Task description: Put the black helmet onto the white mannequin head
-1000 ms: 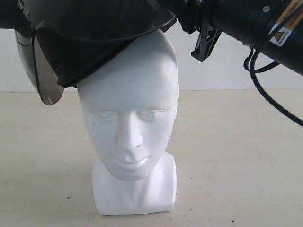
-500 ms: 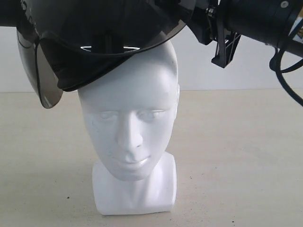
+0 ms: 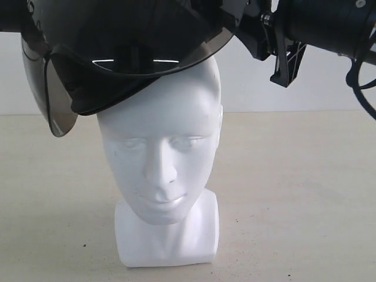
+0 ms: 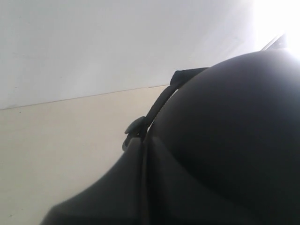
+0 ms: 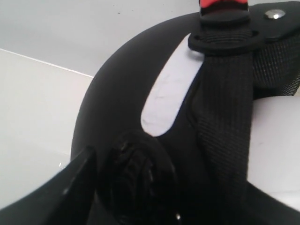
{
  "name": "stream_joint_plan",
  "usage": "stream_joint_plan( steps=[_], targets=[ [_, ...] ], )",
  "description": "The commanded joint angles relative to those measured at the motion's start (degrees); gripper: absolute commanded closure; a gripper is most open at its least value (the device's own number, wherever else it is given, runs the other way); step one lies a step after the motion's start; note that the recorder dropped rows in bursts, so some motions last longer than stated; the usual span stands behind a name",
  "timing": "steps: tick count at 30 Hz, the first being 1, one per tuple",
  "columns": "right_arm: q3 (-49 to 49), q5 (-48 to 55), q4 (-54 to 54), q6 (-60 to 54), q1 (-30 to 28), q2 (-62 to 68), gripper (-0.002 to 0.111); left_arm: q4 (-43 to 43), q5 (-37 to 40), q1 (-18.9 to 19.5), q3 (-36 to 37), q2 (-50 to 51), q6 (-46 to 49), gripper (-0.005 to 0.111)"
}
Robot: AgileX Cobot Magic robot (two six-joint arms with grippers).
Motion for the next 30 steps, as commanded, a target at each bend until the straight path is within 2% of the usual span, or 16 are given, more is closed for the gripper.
stream_joint_plan(
  steps=[1, 27, 28, 30],
  targets=[
    [0.83, 14.76, -9.56, -6.17, -1.17, 0.93, 0.108, -1.26, 10.25, -2.48, -0.37, -0.62, 0.24, 0.102],
    [0.83, 20.9, -12.89, -5.99, 0.61, 0.93, 0.108, -0.94, 10.25, -2.48, -0.37, -0.62, 0.48, 0.102],
    [0.83, 21.03, -13.18, -5.99, 0.61, 0.93, 0.108, -0.94, 10.25, -2.48, -0.37, -0.62, 0.48, 0.102],
    [0.83, 20.86, -13.32, -5.99, 0.61, 0.93, 0.097, -0.94, 10.25, -2.48, -0.37, -0.62, 0.48, 0.102]
  ],
)
